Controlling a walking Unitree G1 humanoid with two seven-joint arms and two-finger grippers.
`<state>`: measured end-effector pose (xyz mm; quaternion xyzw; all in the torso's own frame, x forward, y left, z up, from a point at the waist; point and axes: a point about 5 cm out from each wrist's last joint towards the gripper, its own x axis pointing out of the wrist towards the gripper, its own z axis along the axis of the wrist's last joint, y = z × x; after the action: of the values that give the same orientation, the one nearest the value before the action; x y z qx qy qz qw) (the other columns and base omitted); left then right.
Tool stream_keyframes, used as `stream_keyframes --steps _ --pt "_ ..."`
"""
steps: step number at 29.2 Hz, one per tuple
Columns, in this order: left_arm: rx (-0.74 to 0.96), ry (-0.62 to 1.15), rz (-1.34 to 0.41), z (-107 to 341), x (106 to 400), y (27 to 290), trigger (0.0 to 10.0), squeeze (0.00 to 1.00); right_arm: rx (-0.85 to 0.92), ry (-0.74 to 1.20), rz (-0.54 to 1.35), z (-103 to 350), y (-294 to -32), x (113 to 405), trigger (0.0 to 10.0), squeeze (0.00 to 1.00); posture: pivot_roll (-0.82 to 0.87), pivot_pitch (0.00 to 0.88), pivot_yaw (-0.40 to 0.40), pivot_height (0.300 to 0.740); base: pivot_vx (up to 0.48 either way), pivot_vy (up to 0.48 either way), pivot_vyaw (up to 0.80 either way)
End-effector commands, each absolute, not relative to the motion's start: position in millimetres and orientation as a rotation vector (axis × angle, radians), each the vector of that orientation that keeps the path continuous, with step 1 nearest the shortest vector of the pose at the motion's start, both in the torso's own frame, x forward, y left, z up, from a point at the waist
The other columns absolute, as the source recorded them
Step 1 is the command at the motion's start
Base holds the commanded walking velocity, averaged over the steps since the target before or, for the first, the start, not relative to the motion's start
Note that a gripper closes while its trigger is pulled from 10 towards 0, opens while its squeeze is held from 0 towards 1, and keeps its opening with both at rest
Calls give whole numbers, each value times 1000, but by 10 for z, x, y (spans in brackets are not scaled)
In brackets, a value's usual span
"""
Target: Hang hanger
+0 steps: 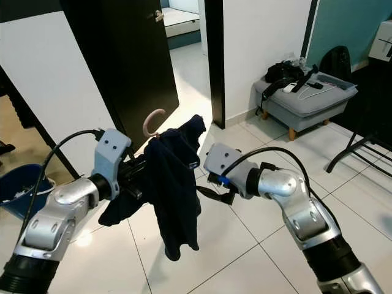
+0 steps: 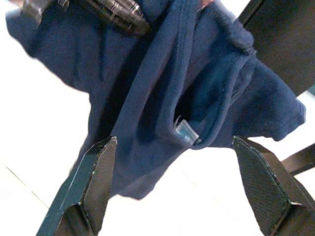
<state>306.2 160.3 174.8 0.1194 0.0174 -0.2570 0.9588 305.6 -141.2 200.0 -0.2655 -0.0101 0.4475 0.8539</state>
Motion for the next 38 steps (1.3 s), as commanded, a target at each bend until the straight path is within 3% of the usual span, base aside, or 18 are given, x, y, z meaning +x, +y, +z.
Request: stream_keyframes --steps 1,3,5,9,10,11,12,13,14,24,33,34,35,37,38 --pt "243 9 -541 1832 3036 1717 10000 0 -374 -49 793 2094 -1614 3192 10000 1000 -62 0 72 740 0 0 0" --pt "234 7 -561 1845 3019 1736 10000 0 -295 -66 731 2127 -1697 3247 10000 1000 -62 0 72 740 0 0 0" --pt "215 -25 -616 1959 2968 1833 10000 0 -33 -140 591 2253 -1930 3350 10000 1000 -62 0 72 740 0 0 0" --pt "224 -57 -652 2081 2930 1960 10000 0 162 -202 550 2335 -2104 3359 10000 973 -62 0 72 740 0 0 0" --pt "225 -66 -659 2113 2921 1992 10000 0 198 -214 545 2349 -2143 3357 10000 698 -62 0 72 740 0 0 0" --pt "225 -66 -659 2113 2921 1992 10000 0 198 -214 545 2349 -2143 3357 10000 698 -62 0 72 740 0 0 0" --pt "218 -83 -670 2169 2907 2025 10000 0 216 -210 523 2342 -2190 3363 10000 94 -58 0 70 740 0 0 0" --pt "212 -94 -676 2202 2898 2039 10000 0 217 -203 509 2331 -2212 3368 10000 94 -58 0 70 740 0 0 0" --pt "200 -112 -696 2251 2880 2045 10000 0 214 -188 504 2302 -2228 3365 10000 0 -57 0 71 740 0 0 0" --pt "169 -186 -881 2414 2730 1921 10000 0 269 -109 697 2157 -2014 3251 10000 0 -57 0 72 740 0 0 0" --pt "167 -194 -908 2453 2704 1920 10000 0 284 -130 703 2199 -2026 3254 10000 0 -58 0 72 740 0 0 0" --pt "167 -198 -913 2466 2699 1917 10000 0 282 -131 701 2200 -2032 3256 5294 0 -58 0 72 740 0 0 0" --pt "167 -201 -917 2476 2696 1914 10000 0 280 -131 700 2201 -2037 3257 5294 0 -58 0 72 740 0 0 0" --pt "166 -206 -930 2490 2684 1903 10000 0 278 -129 703 2199 -2040 3255 1020 0 -60 0 69 740 0 0 0" --pt "166 -206 -930 2490 2684 1903 10000 0 278 -129 703 2199 -2040 3255 1020 0 -60 0 69 740 0 0 0"
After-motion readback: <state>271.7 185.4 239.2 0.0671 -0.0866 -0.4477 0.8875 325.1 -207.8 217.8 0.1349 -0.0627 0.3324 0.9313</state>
